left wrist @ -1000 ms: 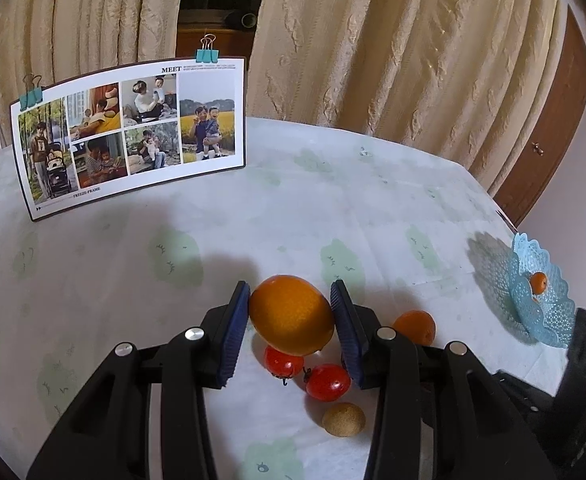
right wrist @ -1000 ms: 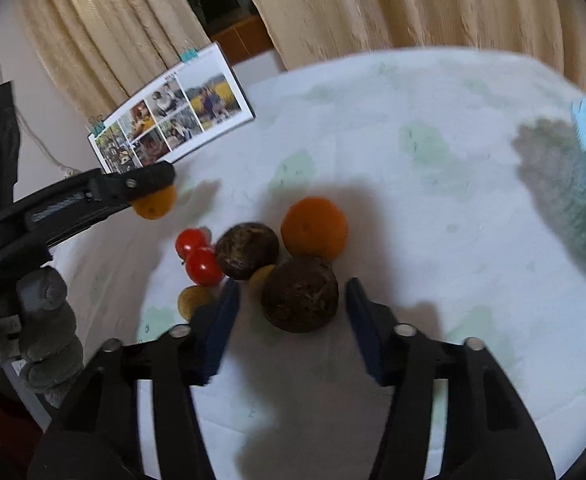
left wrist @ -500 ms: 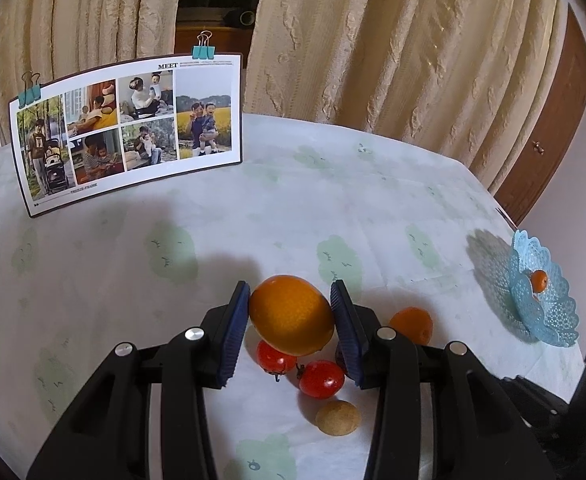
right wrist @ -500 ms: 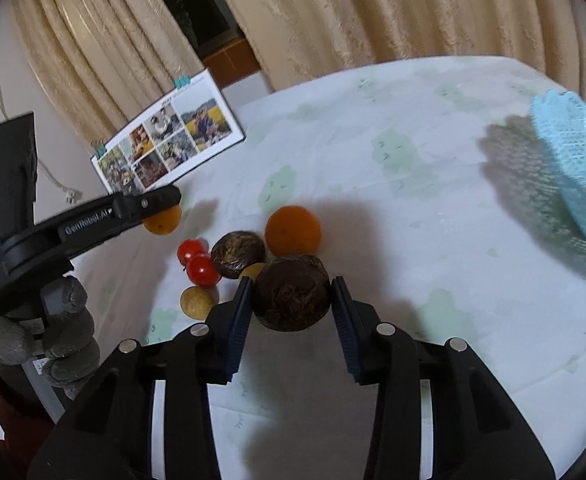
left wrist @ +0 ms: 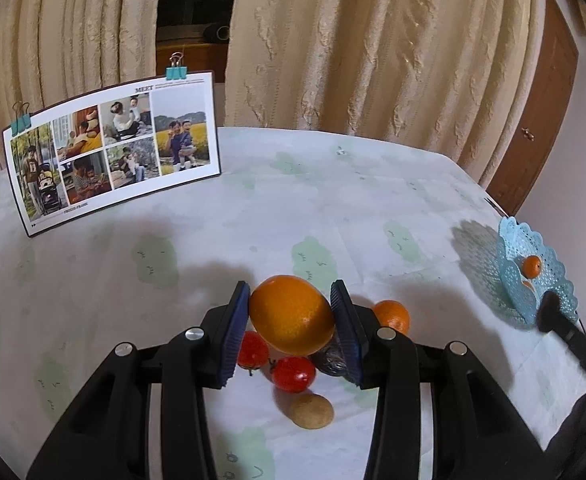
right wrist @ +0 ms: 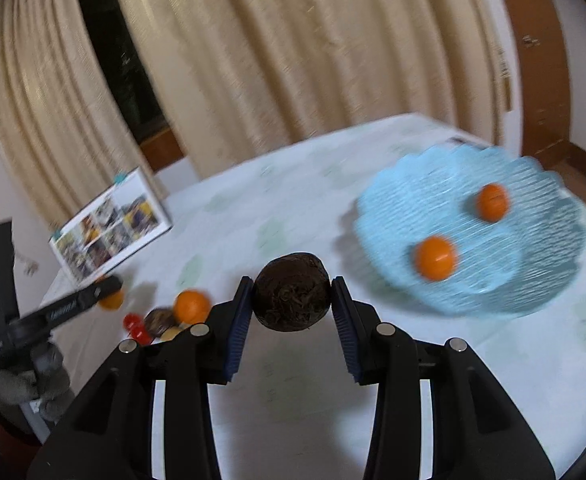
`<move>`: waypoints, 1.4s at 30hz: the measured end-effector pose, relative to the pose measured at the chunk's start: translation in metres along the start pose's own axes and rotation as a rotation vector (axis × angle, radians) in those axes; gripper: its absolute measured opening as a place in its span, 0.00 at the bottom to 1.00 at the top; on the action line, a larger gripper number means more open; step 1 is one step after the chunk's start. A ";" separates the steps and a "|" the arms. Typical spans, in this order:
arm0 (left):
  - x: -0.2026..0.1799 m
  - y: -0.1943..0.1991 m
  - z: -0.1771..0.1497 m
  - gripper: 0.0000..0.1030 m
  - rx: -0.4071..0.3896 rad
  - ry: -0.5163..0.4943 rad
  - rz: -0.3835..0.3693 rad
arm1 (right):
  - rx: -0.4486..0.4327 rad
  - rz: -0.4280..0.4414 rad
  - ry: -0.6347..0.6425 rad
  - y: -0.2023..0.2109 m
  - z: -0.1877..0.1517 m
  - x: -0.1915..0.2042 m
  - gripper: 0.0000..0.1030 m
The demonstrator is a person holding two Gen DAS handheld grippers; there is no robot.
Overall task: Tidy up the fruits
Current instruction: 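Release the dark fruit into the basket with the right gripper while the left holds the orange, then lower the large orange into the blue basket and open the left gripper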
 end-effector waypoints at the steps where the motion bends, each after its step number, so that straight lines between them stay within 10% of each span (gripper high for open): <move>1: -0.002 0.000 0.000 0.41 0.000 -0.003 -0.001 | -0.013 -0.012 -0.006 0.004 0.002 -0.005 0.40; 25: -0.048 0.007 -0.003 0.41 -0.004 -0.071 -0.001 | -0.155 -0.181 -0.226 0.044 0.008 -0.128 0.50; 42: -0.181 0.004 0.003 0.41 -0.001 -0.281 -0.107 | -0.350 -0.317 -0.365 0.083 -0.001 -0.180 0.59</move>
Point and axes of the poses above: each gripper's, at about its wrist camera, not at the fingertips, and y roughly against the way its jaws point, x to its left, z to its top, the point moved 10 cm from there along -y, roughly the way its jaws point, and after that the axes turned 10 degrees about x, right-handed, at the moved point
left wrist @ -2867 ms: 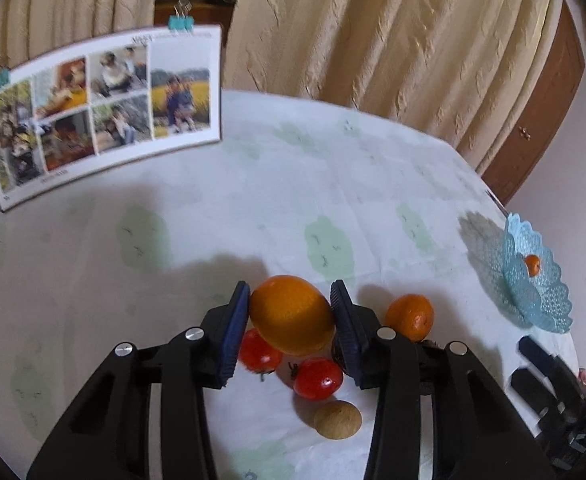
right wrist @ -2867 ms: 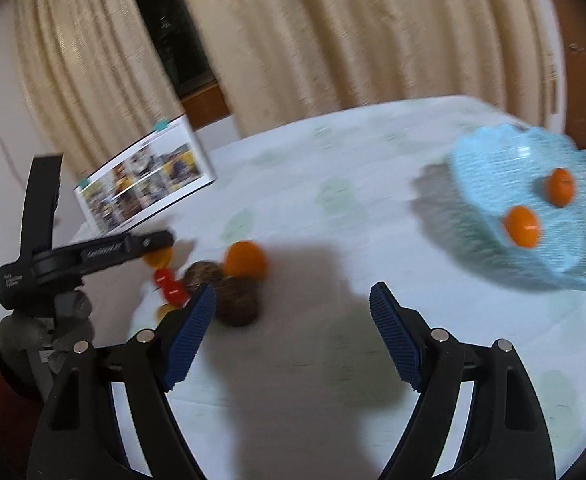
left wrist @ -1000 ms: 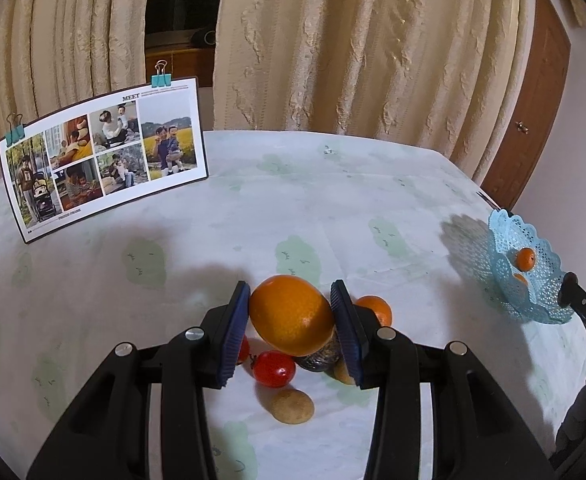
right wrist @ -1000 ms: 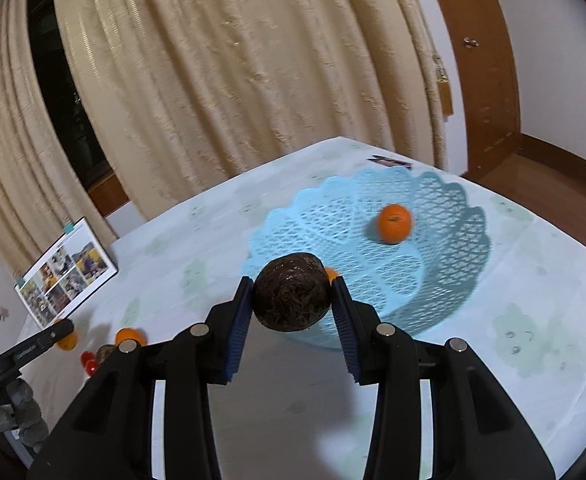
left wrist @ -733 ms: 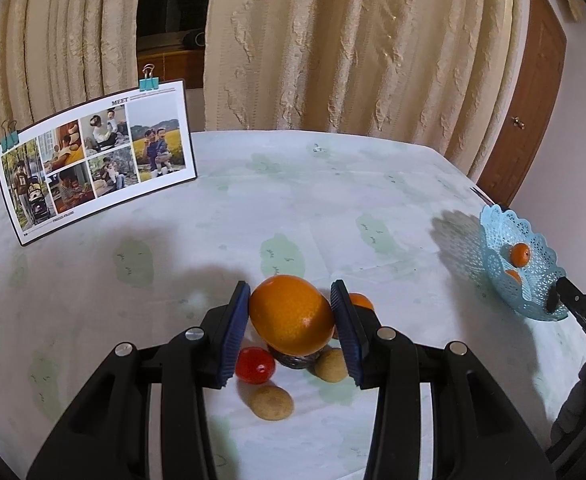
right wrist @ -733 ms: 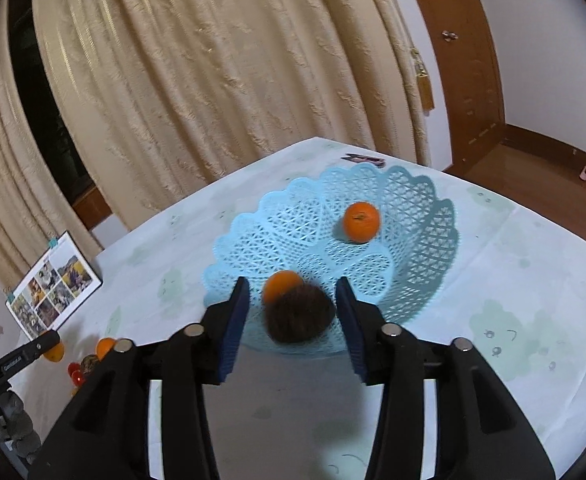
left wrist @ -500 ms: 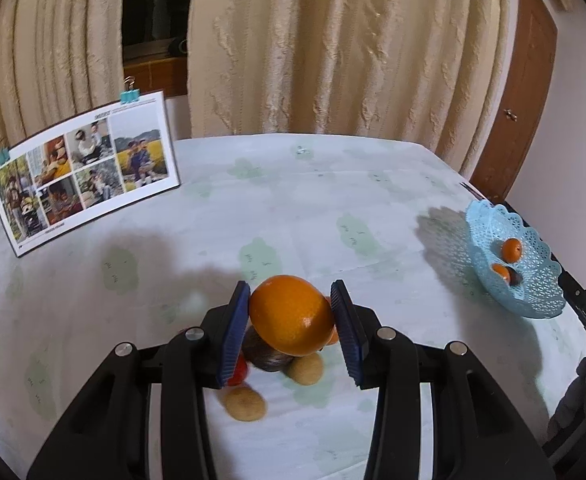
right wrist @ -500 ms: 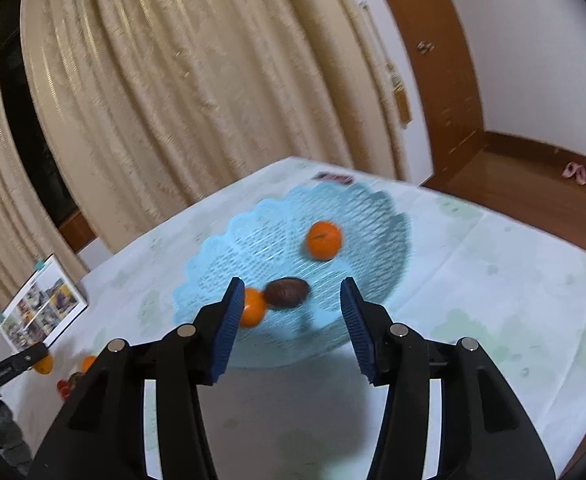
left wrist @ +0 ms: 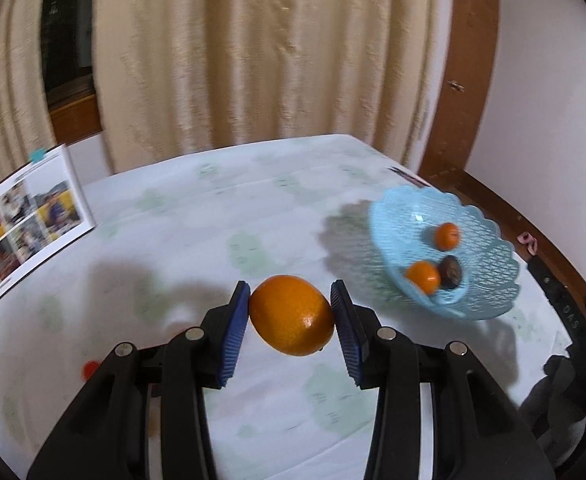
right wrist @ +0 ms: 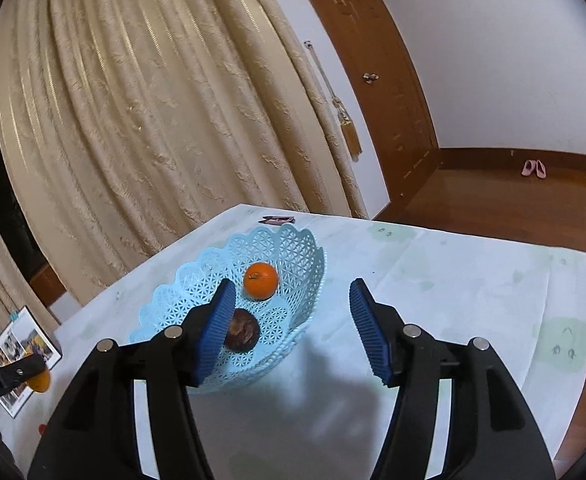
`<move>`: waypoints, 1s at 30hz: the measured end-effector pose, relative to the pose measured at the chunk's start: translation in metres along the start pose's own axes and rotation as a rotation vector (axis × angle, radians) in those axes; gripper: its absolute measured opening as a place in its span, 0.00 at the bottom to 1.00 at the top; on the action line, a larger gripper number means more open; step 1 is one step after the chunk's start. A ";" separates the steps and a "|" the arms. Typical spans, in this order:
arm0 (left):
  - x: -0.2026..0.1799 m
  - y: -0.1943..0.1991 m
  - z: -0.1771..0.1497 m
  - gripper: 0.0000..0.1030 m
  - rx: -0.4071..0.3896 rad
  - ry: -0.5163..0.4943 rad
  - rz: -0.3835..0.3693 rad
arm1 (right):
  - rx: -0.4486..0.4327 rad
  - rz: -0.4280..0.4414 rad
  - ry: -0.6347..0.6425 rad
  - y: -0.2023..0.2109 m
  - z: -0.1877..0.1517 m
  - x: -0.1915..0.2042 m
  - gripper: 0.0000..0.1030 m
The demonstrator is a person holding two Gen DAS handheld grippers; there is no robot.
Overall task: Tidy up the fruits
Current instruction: 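Lower the large orange into the blue basket and open the left gripper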
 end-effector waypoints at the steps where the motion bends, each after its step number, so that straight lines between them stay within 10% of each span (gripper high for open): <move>1: -0.005 -0.001 0.002 0.41 0.001 -0.007 -0.006 | -0.001 -0.001 -0.006 0.000 0.000 -0.001 0.59; 23: -0.113 -0.063 0.035 0.42 0.047 -0.160 -0.109 | 0.027 0.006 -0.050 -0.005 -0.002 -0.004 0.60; 30: -0.102 -0.058 0.041 0.68 0.022 -0.121 -0.091 | 0.026 0.005 -0.052 -0.005 -0.002 -0.004 0.60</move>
Point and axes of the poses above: each gripper's, at about its wrist camera, not at the fingertips, and y roughly against the way its jaws point, x to its left, z to its top, the point moved 10 cm from there along -y, roughly the way its jaws point, and after that the axes turned 10 degrees about x, right-handed, at the moved point
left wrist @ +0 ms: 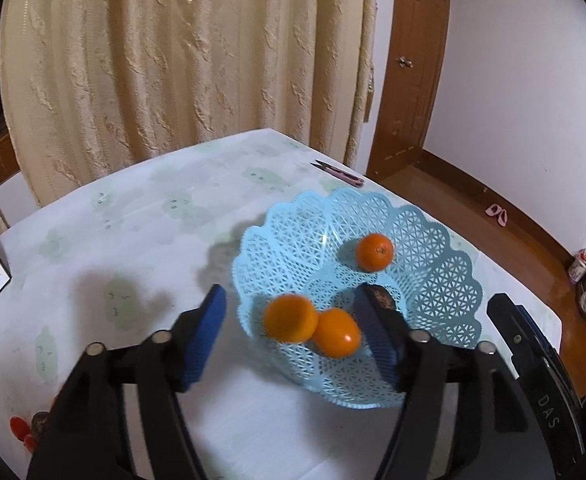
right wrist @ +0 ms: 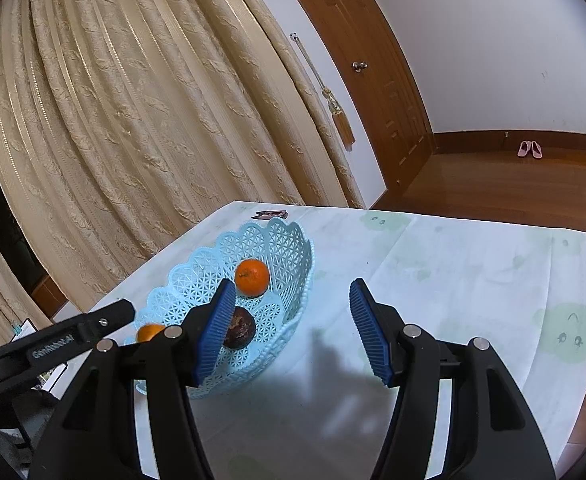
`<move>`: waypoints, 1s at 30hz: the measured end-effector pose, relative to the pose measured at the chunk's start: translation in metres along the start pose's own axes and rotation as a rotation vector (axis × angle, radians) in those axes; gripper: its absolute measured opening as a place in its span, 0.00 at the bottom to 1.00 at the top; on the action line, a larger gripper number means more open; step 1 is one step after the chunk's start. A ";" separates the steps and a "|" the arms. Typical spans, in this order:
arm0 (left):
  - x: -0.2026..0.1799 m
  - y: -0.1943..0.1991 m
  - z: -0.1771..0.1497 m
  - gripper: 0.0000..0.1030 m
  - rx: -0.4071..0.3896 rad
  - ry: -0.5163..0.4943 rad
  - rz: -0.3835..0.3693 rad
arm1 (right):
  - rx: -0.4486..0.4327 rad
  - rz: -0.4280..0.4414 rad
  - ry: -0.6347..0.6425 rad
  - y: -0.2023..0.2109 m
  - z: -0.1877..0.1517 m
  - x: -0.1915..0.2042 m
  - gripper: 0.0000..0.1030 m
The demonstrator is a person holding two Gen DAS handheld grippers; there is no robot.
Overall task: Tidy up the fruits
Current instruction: 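Lower the large orange into the blue basket and open the left gripper, then move the left gripper back to the pile and grasp a red tomato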
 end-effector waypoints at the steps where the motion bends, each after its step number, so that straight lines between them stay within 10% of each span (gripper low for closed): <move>1: 0.003 0.002 0.000 0.70 -0.002 0.009 0.004 | -0.001 0.000 0.000 0.000 0.000 0.000 0.60; 30: 0.112 0.068 -0.040 0.82 -0.049 0.173 0.168 | -0.037 -0.008 -0.005 0.006 -0.003 0.003 0.64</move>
Point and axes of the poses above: each gripper's, at about its wrist camera, not at the fingertips, and y roughly against the way its jaws point, x to its left, z to its top, the point moved 10 cm from there along -y, roughly the way its jaws point, and after that the axes turned 10 degrees about x, right-handed, at the moved point
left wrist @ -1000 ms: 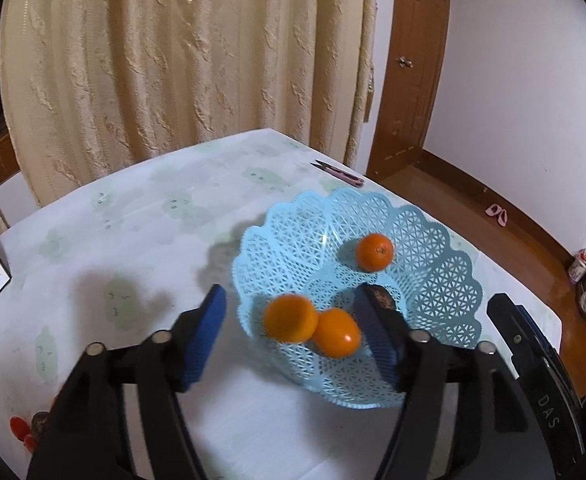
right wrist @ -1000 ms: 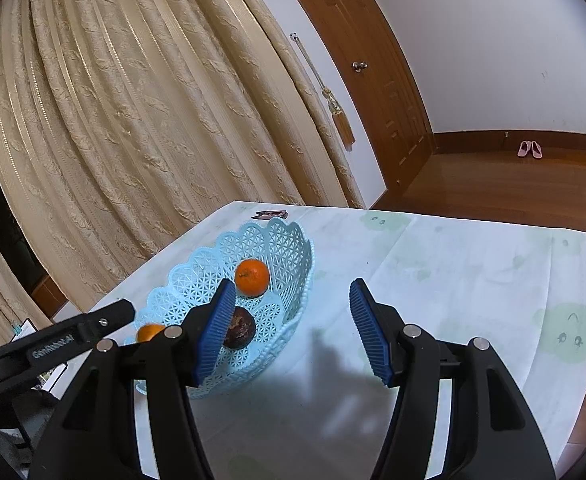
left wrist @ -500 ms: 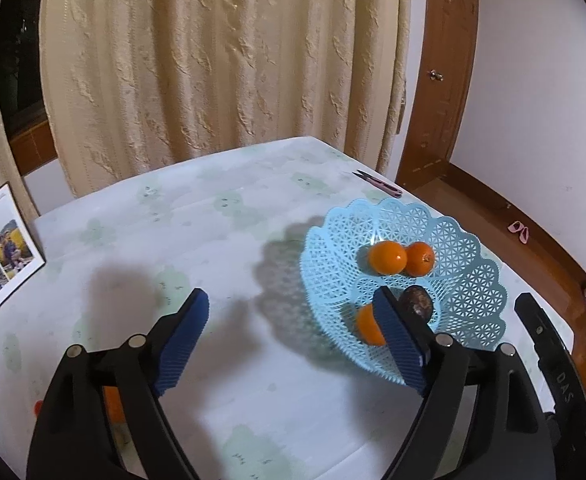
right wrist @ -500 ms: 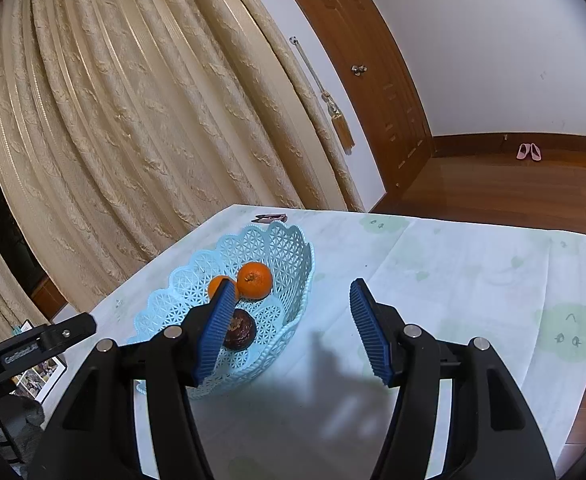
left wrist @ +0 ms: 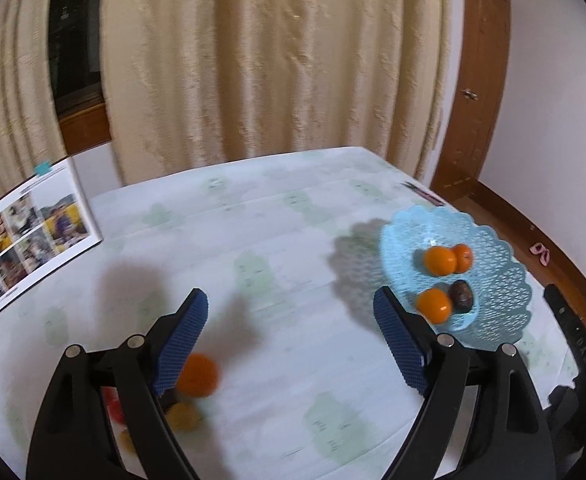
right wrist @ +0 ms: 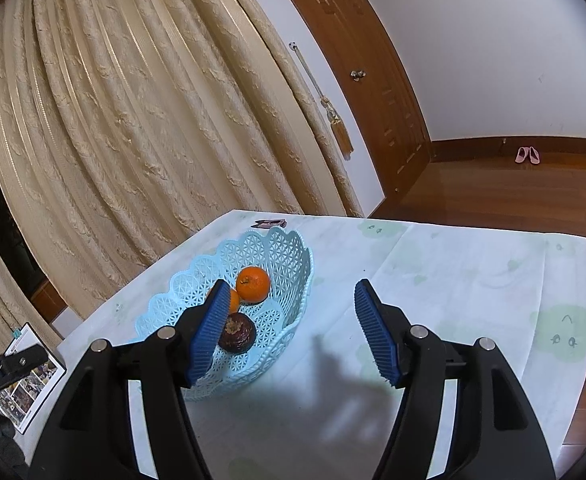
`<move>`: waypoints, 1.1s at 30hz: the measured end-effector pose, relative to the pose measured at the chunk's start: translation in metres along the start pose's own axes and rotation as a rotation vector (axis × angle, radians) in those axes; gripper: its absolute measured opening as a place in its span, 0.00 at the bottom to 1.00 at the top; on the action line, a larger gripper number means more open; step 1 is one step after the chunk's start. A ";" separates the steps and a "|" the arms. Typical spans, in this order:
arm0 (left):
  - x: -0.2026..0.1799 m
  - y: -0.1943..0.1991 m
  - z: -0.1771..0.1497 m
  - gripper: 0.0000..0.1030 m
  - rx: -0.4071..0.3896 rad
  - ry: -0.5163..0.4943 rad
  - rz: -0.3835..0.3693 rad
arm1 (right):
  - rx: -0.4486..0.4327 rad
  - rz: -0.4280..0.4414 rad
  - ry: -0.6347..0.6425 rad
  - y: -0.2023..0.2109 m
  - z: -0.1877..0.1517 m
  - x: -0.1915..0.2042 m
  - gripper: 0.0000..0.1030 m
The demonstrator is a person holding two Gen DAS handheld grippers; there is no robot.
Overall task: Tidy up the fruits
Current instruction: 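Move the left gripper back to the pile and grasp a red tomato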
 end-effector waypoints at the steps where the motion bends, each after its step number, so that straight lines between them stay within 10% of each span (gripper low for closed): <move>1: 0.008 0.002 -0.003 0.82 0.002 0.009 0.011 | -0.001 0.000 0.000 0.000 0.000 0.000 0.64; 19: 0.143 0.012 -0.056 0.82 0.049 0.215 0.153 | 0.052 0.005 0.038 0.002 -0.012 0.016 0.65; 33: 0.192 -0.019 -0.094 0.82 0.143 0.304 0.181 | 0.122 0.132 0.228 0.009 -0.058 0.102 0.71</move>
Point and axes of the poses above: each gripper's, at about its wrist camera, not at the fingertips, and y roughly against the way its jaws point, x to its left, z to its top, the point moved 10 cm from there along -y, roughly the way its jaws point, and after that the axes turned 10 degrees about x, right-handed, at the moved point
